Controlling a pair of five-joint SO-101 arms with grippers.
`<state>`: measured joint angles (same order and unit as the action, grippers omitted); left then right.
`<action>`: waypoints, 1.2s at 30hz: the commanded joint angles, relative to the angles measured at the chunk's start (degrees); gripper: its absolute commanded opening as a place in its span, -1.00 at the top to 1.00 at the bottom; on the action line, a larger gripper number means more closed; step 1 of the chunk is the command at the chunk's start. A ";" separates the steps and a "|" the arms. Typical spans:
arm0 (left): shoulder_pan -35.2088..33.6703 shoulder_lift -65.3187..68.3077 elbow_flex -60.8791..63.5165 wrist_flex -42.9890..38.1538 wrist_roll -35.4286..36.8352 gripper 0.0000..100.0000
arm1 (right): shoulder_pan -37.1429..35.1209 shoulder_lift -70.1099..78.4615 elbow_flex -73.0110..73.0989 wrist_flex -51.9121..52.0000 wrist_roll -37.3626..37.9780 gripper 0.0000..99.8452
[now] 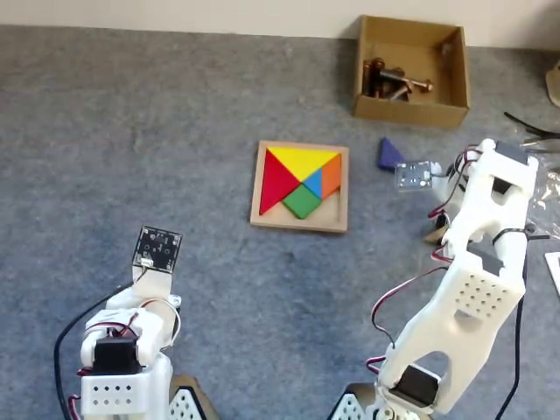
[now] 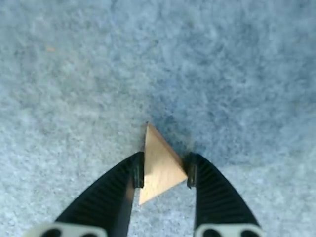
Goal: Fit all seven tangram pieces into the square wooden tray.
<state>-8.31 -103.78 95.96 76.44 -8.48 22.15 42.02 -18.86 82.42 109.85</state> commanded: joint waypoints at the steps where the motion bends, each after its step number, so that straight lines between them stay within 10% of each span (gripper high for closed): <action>1: -0.75 -0.22 1.19 0.26 0.53 0.99 | 2.07 2.15 1.54 0.22 -5.63 0.84; 36: -0.75 -0.22 1.19 0.26 0.53 0.99 | -10.07 -4.79 -12.79 18.33 -20.84 0.98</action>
<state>-8.31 -103.78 95.96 76.44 -8.48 14.68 43.08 -28.44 99.56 91.12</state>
